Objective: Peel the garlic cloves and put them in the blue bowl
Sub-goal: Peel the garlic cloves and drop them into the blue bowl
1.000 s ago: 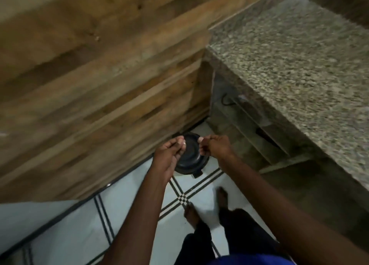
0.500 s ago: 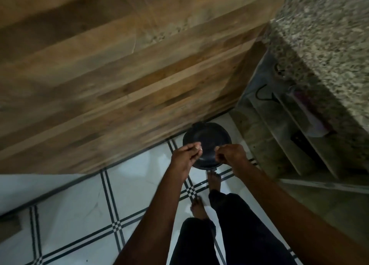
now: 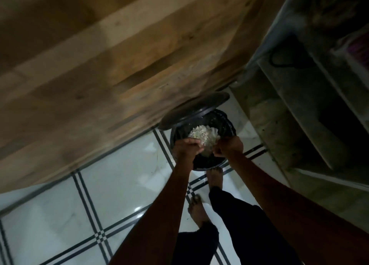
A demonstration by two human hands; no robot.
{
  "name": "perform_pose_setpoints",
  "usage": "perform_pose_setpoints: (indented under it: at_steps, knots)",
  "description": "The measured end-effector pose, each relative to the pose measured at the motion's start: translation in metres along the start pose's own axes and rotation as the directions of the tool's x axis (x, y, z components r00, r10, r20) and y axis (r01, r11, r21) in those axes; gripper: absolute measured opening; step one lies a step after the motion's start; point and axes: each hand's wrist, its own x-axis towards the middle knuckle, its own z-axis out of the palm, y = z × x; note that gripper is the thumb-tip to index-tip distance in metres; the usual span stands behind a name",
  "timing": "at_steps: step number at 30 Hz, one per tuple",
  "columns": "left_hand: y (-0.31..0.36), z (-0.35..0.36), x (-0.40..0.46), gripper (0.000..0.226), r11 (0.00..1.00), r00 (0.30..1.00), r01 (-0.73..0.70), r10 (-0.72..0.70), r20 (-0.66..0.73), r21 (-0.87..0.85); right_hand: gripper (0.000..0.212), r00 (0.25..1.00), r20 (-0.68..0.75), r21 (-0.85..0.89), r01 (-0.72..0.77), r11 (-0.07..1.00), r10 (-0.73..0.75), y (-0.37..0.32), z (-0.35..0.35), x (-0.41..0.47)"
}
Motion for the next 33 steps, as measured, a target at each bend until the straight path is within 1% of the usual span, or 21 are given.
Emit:
perform_pose_setpoints:
  at_steps: [1,2,3,4,5,6,7,8,9,11,13,14,17,18,20,22,24,27,29,31,33]
  knots:
    - [-0.009,0.002,0.018,0.028,0.995,0.998,-0.05,0.052,-0.027,0.081,0.011,1.0,-0.03,-0.108,-0.001,0.994,-0.002,0.002,0.002,0.011]
    - [-0.014,0.004,0.032,0.025,0.973,0.992,-0.109,0.121,-0.047,0.205,0.016,0.997,-0.081,-0.242,-0.004,0.97,-0.016,0.005,0.005,0.022]
    - [-0.023,0.006,0.047,0.02,0.923,0.981,-0.163,0.19,-0.047,0.348,0.023,0.991,-0.125,-0.34,-0.007,0.941,-0.038,0.006,0.006,0.027]
    - [-0.027,0.008,0.058,0.012,0.843,0.969,-0.203,0.247,-0.022,0.499,0.031,0.987,-0.149,-0.382,-0.005,0.924,-0.056,0.01,0.008,0.035]
    - [-0.032,0.01,0.067,0.015,0.717,0.945,-0.256,0.326,0.013,0.648,0.036,0.986,-0.151,-0.399,0.002,0.917,-0.068,0.016,0.01,0.047]
    - [-0.037,0.015,0.074,0.021,0.556,0.911,-0.306,0.406,0.069,0.773,0.037,0.987,-0.153,-0.364,-0.003,0.931,-0.057,0.019,0.013,0.056]
    - [-0.035,0.02,0.077,0.023,0.426,0.879,-0.331,0.464,0.111,0.842,0.035,0.988,-0.151,-0.282,-0.027,0.959,-0.017,0.022,0.016,0.064]
    - [-0.031,0.026,0.076,0.023,0.361,0.901,-0.312,0.407,0.152,0.879,0.031,0.99,-0.138,-0.236,-0.061,0.97,0.029,0.024,0.017,0.07]
    - [-0.03,0.03,0.079,0.023,0.283,0.881,-0.323,0.44,0.177,0.903,0.028,0.991,-0.133,-0.249,-0.065,0.966,0.033,0.026,0.018,0.073]
    - [-0.024,0.034,0.083,0.015,0.217,0.857,-0.374,0.454,0.246,0.902,0.027,0.984,-0.174,-0.339,-0.02,0.941,-0.042,0.026,0.016,0.073]
    - [-0.019,0.032,0.076,0.028,0.237,0.851,-0.375,0.472,0.232,0.896,0.026,0.971,-0.187,-0.382,0.069,0.922,-0.15,0.023,0.007,0.061]
    - [-0.013,0.032,0.065,0.03,0.291,0.856,-0.382,0.469,0.217,0.877,0.026,0.97,-0.177,-0.352,0.094,0.931,-0.165,0.02,0.001,0.051]
    - [0.018,0.038,0.007,0.014,0.419,0.801,-0.455,0.578,0.156,0.786,0.049,0.954,-0.163,-0.273,0.202,0.941,-0.252,0.008,-0.026,0.001]
    - [0.031,0.038,-0.018,0.011,0.462,0.779,-0.488,0.613,0.131,0.741,0.051,0.938,-0.175,-0.266,0.247,0.932,-0.299,0.0,-0.039,-0.024]
    - [0.056,0.036,-0.074,0.011,0.5,0.742,-0.556,0.659,0.125,0.664,0.043,0.901,-0.216,-0.245,0.323,0.914,-0.377,-0.014,-0.067,-0.076]
    - [0.079,0.034,-0.132,0.015,0.53,0.729,-0.62,0.662,0.175,0.579,0.034,0.86,-0.263,-0.221,0.388,0.895,-0.438,-0.024,-0.097,-0.125]
    - [0.1,0.034,-0.19,0.015,0.531,0.708,-0.67,0.668,0.229,0.518,0.022,0.819,-0.3,-0.213,0.442,0.872,-0.489,-0.032,-0.128,-0.177]
    - [0.128,0.039,-0.28,0.014,0.538,0.677,-0.724,0.674,0.296,0.431,0.012,0.73,-0.392,-0.209,0.522,0.827,-0.56,-0.038,-0.18,-0.266]
    - [0.139,0.046,-0.334,0.013,0.575,0.675,-0.737,0.651,0.347,0.356,0.015,0.701,-0.44,-0.167,0.549,0.819,-0.56,-0.029,-0.212,-0.318]
    - [0.145,0.06,-0.381,0.012,0.622,0.681,-0.729,0.612,0.403,0.287,0.026,0.661,-0.48,-0.184,0.567,0.803,-0.577,-0.013,-0.24,-0.363]
    - [0.144,0.078,-0.423,0.014,0.644,0.659,-0.732,0.59,0.466,0.22,0.024,0.613,-0.531,-0.205,0.577,0.79,-0.585,0.009,-0.269,-0.4]
